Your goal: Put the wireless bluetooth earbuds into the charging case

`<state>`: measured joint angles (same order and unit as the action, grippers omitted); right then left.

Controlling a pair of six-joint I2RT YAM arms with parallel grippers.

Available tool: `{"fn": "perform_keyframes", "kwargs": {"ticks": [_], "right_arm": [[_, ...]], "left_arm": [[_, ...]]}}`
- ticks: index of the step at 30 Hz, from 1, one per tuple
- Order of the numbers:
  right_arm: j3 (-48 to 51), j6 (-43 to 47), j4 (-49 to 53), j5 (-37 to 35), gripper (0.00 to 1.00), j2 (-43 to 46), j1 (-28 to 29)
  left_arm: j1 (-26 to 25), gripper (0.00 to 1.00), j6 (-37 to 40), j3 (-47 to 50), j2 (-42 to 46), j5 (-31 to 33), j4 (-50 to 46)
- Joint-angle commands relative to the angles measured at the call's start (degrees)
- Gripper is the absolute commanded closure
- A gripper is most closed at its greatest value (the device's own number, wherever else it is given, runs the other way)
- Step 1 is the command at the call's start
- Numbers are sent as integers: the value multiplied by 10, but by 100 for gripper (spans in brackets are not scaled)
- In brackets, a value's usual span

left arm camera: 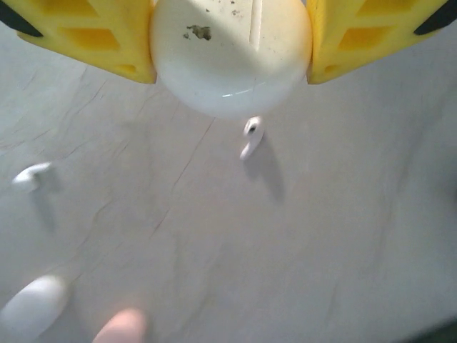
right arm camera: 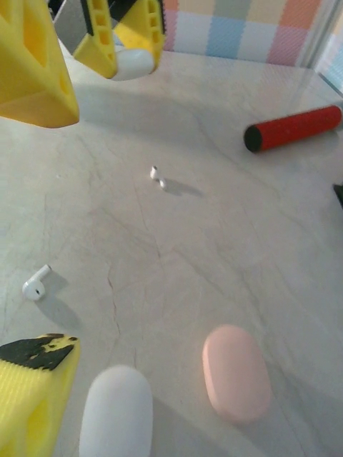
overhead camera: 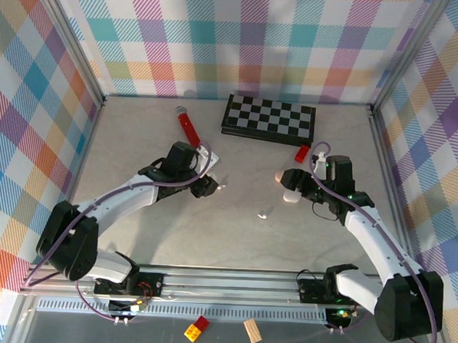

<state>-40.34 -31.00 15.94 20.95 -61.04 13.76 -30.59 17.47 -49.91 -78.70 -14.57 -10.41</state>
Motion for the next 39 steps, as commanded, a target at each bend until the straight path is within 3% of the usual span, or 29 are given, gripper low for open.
{"fn": "perform_keyframes", "kwargs": {"ticks": [1,6,17,24,33,39], "right_arm": [[-27,9,14,26,25,2,29],[-49,4,3,42,25,-22,93],[-113,4,-23,68,26,-101,209],[-135,-12,-49,94,32,-159,233],[-141,-28,-70,102,56,-188,234],[-147,-23,-79,102,60,-198,234]], "left_arm": [[-21,60,68,40,30,-78,88],[-38,61,78,86,74,-107,191],[-87,62,172,77,80,-81,165],[-96,62,184,82,97,-70,166],[-98,61,190,83,114,-69,147],[-97,60,199,74,116,-73,120]]}}
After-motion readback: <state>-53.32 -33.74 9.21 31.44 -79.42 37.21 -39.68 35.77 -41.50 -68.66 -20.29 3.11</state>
